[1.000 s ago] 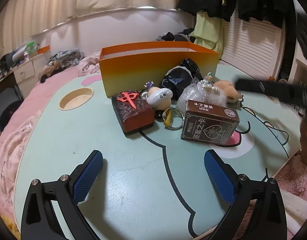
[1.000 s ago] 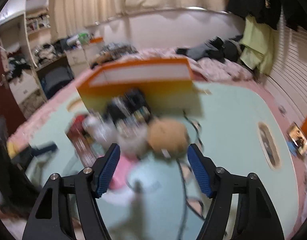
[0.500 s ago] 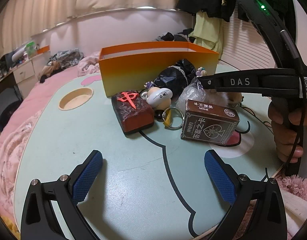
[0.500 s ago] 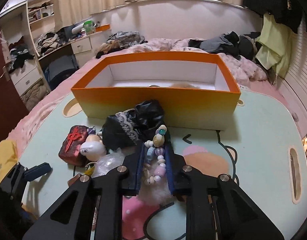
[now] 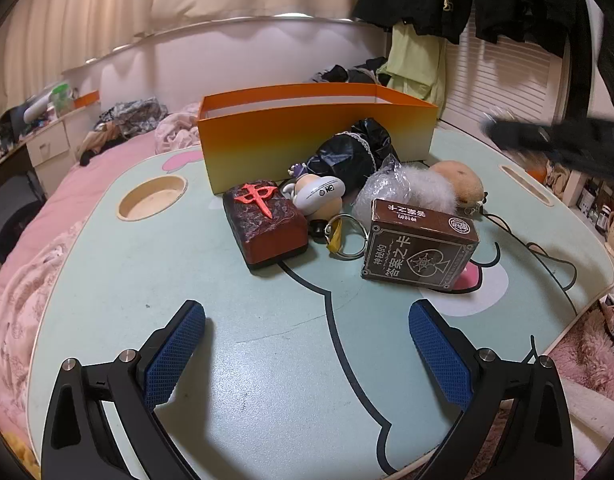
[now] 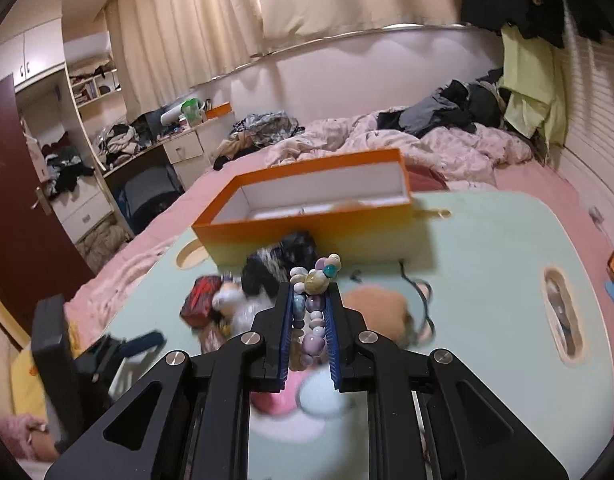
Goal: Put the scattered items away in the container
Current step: 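Grasp the beaded keychain with the right gripper and lift it toward the box, then grasp the red-carved mahjong tile with the left gripper while the right holds the keychain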
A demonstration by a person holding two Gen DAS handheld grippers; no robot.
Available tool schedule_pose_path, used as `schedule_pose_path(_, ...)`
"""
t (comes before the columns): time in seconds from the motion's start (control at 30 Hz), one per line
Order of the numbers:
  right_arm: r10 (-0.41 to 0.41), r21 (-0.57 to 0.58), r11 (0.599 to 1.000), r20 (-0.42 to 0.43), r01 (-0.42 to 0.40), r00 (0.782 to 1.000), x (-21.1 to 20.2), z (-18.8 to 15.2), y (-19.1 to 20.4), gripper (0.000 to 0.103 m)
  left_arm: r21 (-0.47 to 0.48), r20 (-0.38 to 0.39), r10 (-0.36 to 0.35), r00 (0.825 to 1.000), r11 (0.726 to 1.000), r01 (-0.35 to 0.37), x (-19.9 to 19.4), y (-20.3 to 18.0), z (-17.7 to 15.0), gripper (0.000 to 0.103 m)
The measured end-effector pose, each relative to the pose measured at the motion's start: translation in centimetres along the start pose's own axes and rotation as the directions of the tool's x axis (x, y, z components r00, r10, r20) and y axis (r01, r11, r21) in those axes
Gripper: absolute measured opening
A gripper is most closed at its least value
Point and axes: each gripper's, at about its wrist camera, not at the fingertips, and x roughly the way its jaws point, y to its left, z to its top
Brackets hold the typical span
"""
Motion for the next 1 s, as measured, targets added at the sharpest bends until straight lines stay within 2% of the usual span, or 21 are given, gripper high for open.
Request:
schedule_pose_path(0.23,-0.028,0.029,0.999,-0.081,0.03,0.996,0.5,-3.0,-1.7,0.016,0.003,0.002,-0.008,1.0,1.0,0.008,-0.1,0.0,-0.1,0.102)
schedule_pose_path(0.37,-0.045,0.03,0.998,-0.132,0.05,0.99,1.8,-4.2,-2.0,0.016,-0.02,0.03,-0.063,0.998,0.998,0.064,-0.9,0.6,0.2,0.101)
schedule_pose_path(0.47,-0.065,0.027,0.997,-0.156,0.07,0.986,2.3,-4.7,-2.2,0.016,-0.044,0.082,-0.031,0.996,0.998,0.035,-1.8,1.9,1.7,0.101)
schedule_pose_path(0.57,-0.062,0.032,0.997,-0.15,0.067,0.987,2.1,-4.7,-2.3,0.016,-0.059,0.061,-0.008,0.998,0.998,0.011,-1.4,3.1,3.5,0.099)
schedule_pose_path(0.63,-0.064,0.031,0.997,-0.149,0.07,0.987,2.0,-4.8,-2.3,0.016,-0.072,0.033,0.0,0.999,0.997,0.002,-0.6,3.7,4.4,0.087)
schedule_pose_path(0.67,-0.068,0.028,0.997,-0.148,0.073,0.987,2.0,-4.8,-2.3,0.016,-0.084,0.015,0.004,1.0,0.996,-0.003,0.0,4.0,4.7,0.085)
schedule_pose_path(0.87,-0.064,0.029,0.997,-0.148,0.069,0.987,2.0,-4.8,-2.2,0.016,-0.123,-0.068,-0.019,0.998,0.992,0.01,2.7,4.2,5.1,0.079)
schedule_pose_path(1.0,-0.066,0.027,0.997,-0.148,0.071,0.987,2.0,-4.8,-2.2,0.016,-0.129,-0.12,0.013,0.993,0.991,-0.029,4.0,4.1,5.5,0.06)
